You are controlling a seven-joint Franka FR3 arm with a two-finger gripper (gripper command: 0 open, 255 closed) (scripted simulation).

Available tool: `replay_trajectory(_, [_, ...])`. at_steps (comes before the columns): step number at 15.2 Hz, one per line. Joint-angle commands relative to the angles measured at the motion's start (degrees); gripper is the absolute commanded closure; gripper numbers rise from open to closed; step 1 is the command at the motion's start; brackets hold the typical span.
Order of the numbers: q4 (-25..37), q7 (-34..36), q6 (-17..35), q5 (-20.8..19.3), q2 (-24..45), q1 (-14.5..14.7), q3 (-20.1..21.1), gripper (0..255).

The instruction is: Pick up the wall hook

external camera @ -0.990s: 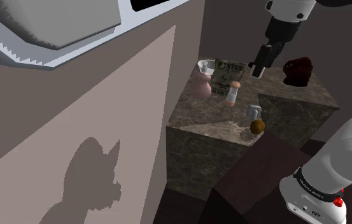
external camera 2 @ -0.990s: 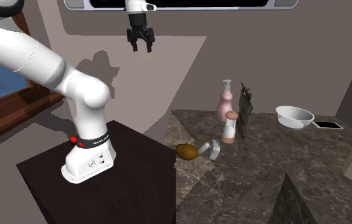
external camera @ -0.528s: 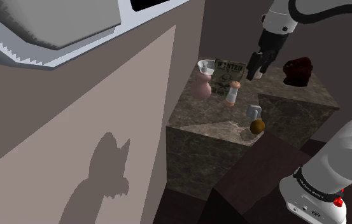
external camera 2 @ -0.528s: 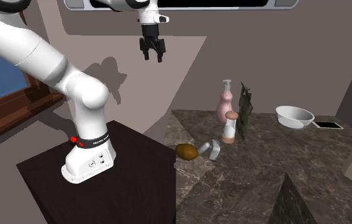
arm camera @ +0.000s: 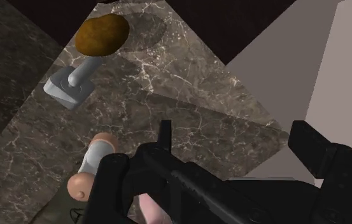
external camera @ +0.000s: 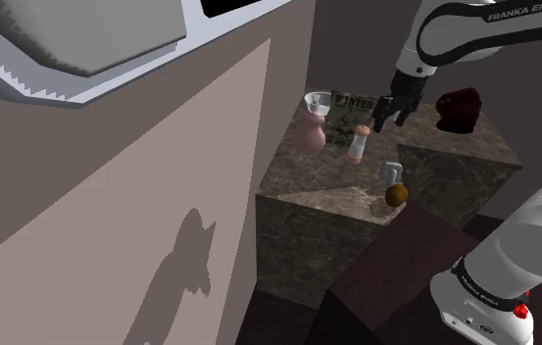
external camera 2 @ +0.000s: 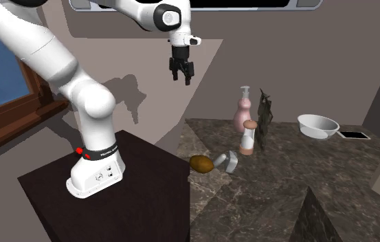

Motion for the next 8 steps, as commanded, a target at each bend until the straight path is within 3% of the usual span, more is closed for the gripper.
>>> replay_trajectory(1, [0.0,-0.1,2.8,0.0,2.9,-1.2,-1.6,0])
replay_trajectory(8, [0.3,-0.7,12.7,1.8,14.1,-4.5,-6.9,0])
